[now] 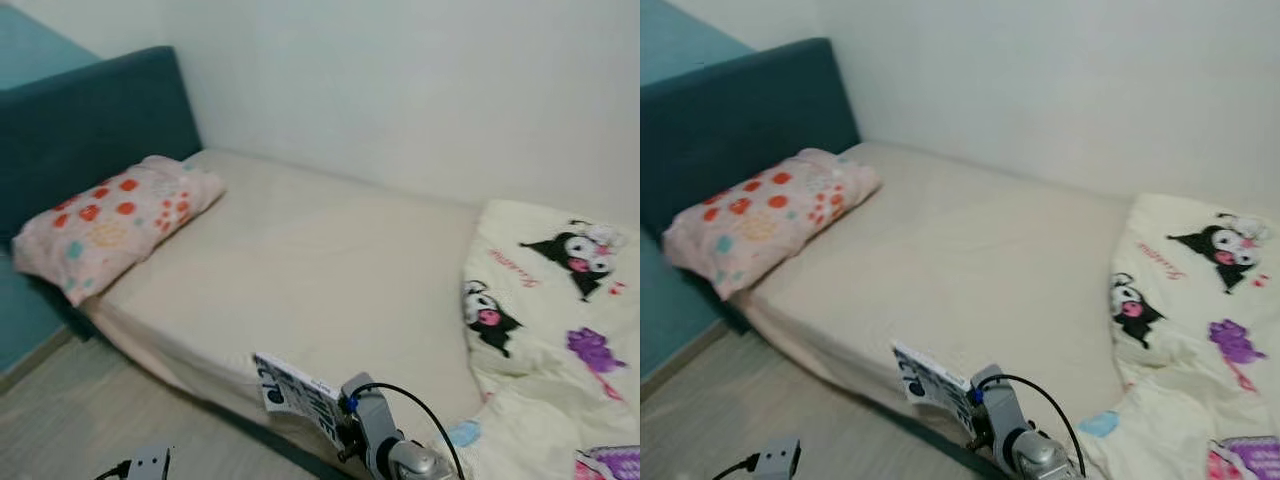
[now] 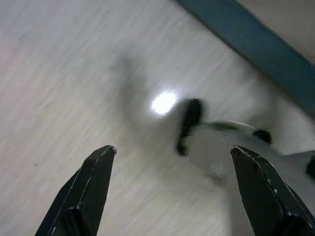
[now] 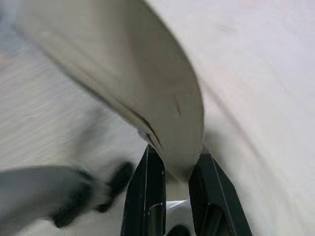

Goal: Clean up the room

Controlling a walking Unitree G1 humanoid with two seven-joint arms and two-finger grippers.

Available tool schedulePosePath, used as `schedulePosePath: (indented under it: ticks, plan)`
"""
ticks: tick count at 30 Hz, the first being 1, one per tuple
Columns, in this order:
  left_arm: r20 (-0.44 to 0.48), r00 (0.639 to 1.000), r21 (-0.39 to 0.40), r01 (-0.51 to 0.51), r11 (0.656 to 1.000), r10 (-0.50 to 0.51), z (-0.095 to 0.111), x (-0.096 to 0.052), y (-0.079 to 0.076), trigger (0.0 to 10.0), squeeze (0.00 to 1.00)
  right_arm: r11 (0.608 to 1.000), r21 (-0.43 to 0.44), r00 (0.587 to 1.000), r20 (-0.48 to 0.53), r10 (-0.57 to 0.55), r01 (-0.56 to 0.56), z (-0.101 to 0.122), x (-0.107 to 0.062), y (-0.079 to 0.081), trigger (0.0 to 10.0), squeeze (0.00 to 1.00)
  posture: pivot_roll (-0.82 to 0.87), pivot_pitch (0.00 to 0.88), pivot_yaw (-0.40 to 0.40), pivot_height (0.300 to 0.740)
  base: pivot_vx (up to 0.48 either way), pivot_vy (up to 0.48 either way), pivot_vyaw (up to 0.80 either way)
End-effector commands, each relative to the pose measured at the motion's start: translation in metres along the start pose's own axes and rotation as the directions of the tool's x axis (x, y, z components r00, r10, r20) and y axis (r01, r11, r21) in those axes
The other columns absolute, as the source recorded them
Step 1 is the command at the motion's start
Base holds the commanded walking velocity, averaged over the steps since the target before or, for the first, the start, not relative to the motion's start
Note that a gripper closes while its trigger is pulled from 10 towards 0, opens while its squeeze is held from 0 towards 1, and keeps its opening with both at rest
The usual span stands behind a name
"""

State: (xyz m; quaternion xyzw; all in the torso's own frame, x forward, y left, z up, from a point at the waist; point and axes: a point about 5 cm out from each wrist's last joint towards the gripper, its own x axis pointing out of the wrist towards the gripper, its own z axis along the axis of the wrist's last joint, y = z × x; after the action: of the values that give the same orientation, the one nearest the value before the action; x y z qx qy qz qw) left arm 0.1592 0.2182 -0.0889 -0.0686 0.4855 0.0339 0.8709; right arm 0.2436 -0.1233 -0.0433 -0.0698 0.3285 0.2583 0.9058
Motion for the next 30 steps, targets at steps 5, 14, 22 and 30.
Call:
schedulePosePath:
  ticks: [5,14,22,30]
  plan:
    - [0.011,1.0,-0.012,0.003,1.0,-0.003,0.001,-0.001,0.003,10.0,0.0,0.999,0.033,0.99,0.138,0.012,-0.017,0.028,0.005,0.0,10.0,0.0,-0.09,0.042,0.01,0.74,0.0,0.0,0.77]
    - [0.011,1.0,-0.003,0.005,1.0,-0.005,0.002,-0.001,0.003,10.0,0.0,1.0,0.018,0.978,0.209,0.003,-0.007,0.05,0.008,-0.004,10.0,0.0,-0.1,0.041,0.013,0.74,0.332,0.0,0.43]
    - [0.013,1.0,-0.002,0.012,1.0,-0.012,0.002,0.0,0.002,10.0,0.0,0.999,0.025,0.968,0.251,0.013,-0.02,0.057,0.007,-0.007,10.0,0.0,-0.1,0.038,0.014,0.74,0.48,0.0,0.46]
    - [0.005,1.0,0.005,0.014,1.0,-0.014,0.0,-0.001,0.002,10.0,0.0,0.999,-0.01,0.963,0.268,0.034,-0.032,0.062,0.006,-0.008,10.0,0.0,-0.1,0.037,0.014,0.74,0.48,0.0,0.49]
